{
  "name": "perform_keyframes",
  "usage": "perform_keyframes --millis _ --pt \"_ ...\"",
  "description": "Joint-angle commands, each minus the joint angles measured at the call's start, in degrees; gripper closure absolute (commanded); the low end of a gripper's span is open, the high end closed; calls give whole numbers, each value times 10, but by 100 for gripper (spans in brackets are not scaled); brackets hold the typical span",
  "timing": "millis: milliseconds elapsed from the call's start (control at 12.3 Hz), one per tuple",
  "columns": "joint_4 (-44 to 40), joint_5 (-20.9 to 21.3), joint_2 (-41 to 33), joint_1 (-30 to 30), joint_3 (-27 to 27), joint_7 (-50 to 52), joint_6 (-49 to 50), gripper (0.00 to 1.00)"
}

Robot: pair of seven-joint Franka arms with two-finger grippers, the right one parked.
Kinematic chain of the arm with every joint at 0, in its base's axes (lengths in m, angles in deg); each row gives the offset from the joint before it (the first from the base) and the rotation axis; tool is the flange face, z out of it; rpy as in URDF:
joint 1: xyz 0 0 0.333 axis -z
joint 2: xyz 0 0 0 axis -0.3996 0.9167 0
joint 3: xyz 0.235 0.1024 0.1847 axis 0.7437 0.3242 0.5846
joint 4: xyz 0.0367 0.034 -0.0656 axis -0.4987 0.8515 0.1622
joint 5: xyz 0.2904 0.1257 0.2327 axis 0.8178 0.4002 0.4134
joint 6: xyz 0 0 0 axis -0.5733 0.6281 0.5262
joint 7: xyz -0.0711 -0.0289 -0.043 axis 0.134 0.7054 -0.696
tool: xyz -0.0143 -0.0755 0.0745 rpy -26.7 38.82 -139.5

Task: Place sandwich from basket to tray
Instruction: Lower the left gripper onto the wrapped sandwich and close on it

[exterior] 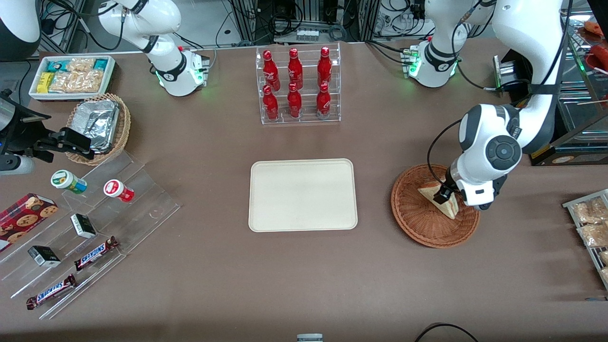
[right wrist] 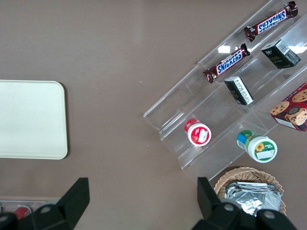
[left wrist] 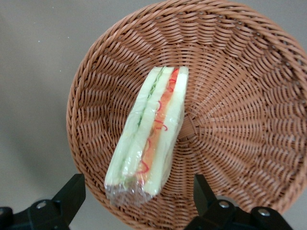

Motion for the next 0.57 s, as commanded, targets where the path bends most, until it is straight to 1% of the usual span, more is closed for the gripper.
perform_keyframes --millis 0,81,163,244,326,407,488 --pt "57 15 -18 4 5 15 -68 1" --pt "61 15 -16 3 6 15 -79 1" --pt "60 15 -11 3 6 16 -80 4" --pt "60 15 -11 3 6 17 -80 22" --pt "60 15 -11 2 7 19 -79 66" --pt "58 15 -10 1 7 21 -77 100" --pt "52 14 -9 1 7 20 -74 100"
